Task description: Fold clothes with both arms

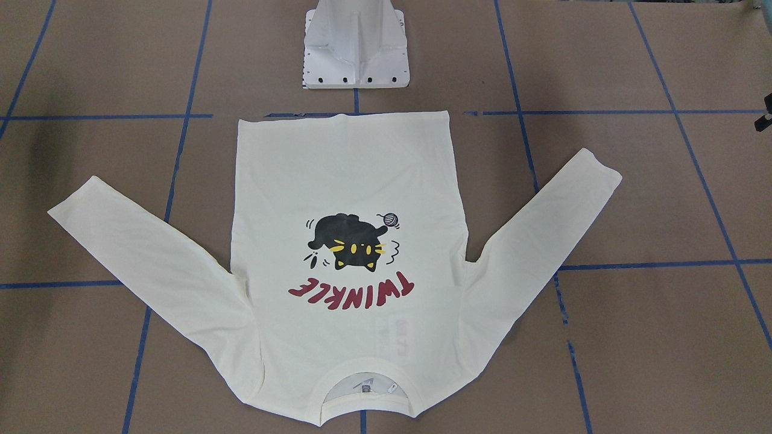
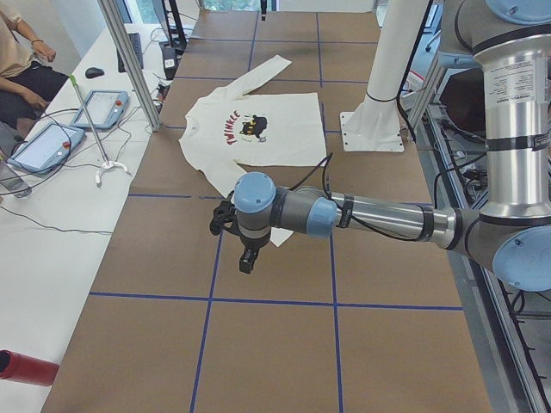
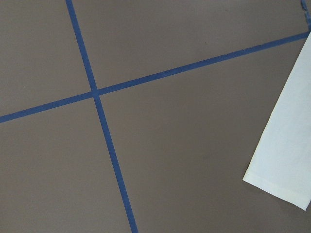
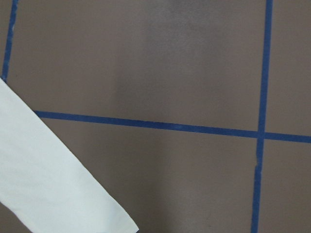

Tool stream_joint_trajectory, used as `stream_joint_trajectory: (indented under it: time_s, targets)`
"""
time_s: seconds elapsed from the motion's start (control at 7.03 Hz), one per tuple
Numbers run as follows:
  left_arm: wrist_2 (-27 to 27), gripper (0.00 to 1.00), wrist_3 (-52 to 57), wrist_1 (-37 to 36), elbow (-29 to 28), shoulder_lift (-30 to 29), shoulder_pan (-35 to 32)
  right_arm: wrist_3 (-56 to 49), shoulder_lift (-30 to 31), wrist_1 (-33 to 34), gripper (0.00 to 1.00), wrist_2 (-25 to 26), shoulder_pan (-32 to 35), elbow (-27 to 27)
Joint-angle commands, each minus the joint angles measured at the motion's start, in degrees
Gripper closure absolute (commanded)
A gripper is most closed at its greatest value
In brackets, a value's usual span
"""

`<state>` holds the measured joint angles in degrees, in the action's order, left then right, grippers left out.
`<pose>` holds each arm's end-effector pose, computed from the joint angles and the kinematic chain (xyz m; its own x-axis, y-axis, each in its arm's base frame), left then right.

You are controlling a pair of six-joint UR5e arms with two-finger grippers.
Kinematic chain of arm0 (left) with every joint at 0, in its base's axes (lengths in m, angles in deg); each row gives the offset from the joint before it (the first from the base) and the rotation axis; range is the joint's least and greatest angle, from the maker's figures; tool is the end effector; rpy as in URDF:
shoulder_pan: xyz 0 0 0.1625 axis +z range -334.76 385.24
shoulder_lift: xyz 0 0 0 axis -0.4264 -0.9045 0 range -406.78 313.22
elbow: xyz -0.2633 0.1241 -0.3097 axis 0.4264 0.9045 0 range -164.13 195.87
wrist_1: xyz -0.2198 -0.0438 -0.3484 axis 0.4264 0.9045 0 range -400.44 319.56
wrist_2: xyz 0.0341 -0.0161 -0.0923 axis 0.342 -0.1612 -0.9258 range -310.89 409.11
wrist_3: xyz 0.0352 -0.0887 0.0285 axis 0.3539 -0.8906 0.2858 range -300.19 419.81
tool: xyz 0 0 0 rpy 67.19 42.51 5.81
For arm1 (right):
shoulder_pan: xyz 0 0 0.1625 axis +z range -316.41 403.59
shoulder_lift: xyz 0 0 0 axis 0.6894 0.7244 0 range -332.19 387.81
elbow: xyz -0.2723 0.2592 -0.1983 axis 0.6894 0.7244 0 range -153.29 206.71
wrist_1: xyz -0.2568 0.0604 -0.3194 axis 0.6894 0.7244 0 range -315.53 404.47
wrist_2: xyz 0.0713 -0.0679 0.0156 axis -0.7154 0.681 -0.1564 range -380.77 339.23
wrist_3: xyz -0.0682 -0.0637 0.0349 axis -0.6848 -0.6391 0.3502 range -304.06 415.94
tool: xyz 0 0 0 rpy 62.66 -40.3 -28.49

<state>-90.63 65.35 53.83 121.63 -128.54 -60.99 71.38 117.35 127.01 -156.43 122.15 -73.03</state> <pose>-0.0284 -0.4415 0.5746 0.6254 0.2915 -0.7238 -0.1254 0.9531 0.2754 -0.0394 -0.5079 0.5541 0.6691 -0.0899 0.7377 0.0110 0.9938 0.1111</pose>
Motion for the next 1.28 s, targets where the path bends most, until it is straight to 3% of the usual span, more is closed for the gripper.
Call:
stream_joint_trajectory:
  time_s: [0.0,0.14,0.43,0.57,0.85,1.14]
  targets:
    - [-0.6,0.00,0.1,2.2,-0.6,-0.2,0.0,2.6,0.4,-5.1,0.00,-2.7,-5.0,0.6]
    - [-0.7,0.00,0.1,3.5,-0.1,-0.2,0.0,10.3,0.5,-12.7,0.00,-2.4,-8.7,3.7]
    - [-2.2,0.00,-0.1,4.8,-0.1,-0.2,0.0,27.3,0.4,-34.7,0.01,-1.1,-13.5,13.5]
    - [-3.3,0.00,-0.1,4.8,0.1,-0.2,0.0,33.4,0.7,-39.7,0.03,0.4,-15.8,14.7]
    - [-3.3,0.00,-0.1,4.8,0.2,-0.2,0.0,33.8,1.2,-40.1,0.12,1.8,-16.6,17.7]
    - [-3.3,0.00,-0.1,4.8,0.5,-0.1,-0.1,33.8,2.6,-40.4,0.15,1.5,-16.6,17.6]
